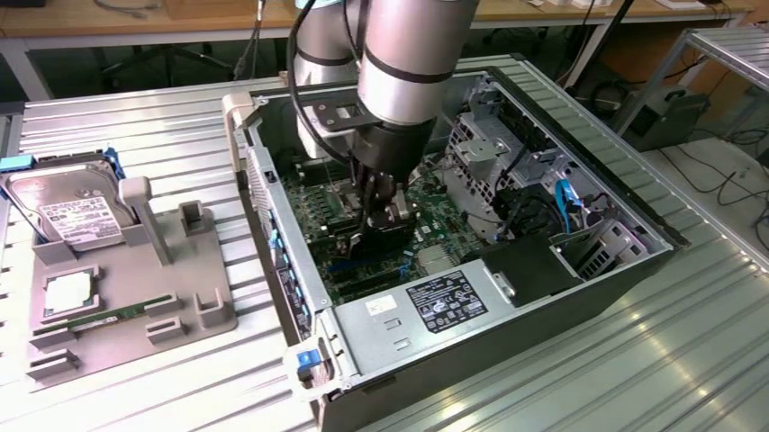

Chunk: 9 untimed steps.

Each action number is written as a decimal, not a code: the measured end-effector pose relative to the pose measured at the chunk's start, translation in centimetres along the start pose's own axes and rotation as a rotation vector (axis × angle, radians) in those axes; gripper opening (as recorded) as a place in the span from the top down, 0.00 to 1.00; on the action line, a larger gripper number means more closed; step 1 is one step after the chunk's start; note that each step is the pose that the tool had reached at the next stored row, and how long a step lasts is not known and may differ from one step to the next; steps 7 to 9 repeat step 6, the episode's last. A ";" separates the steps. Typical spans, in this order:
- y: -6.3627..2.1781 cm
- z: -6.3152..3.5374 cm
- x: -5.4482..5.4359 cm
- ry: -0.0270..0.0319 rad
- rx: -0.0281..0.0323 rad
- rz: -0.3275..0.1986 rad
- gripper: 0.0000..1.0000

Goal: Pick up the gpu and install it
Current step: 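Insert the gpu into the slot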

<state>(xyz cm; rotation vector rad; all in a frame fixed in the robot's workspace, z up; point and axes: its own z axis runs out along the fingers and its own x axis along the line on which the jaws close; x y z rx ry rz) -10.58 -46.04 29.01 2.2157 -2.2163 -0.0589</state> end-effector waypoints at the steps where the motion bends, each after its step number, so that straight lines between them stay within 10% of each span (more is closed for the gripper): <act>1: 0.00 -0.01 0.0 0.0001 0.0000 0.000 0.89; 9: 0.52 2.08 -0.8 0.0011 0.0016 0.000 0.89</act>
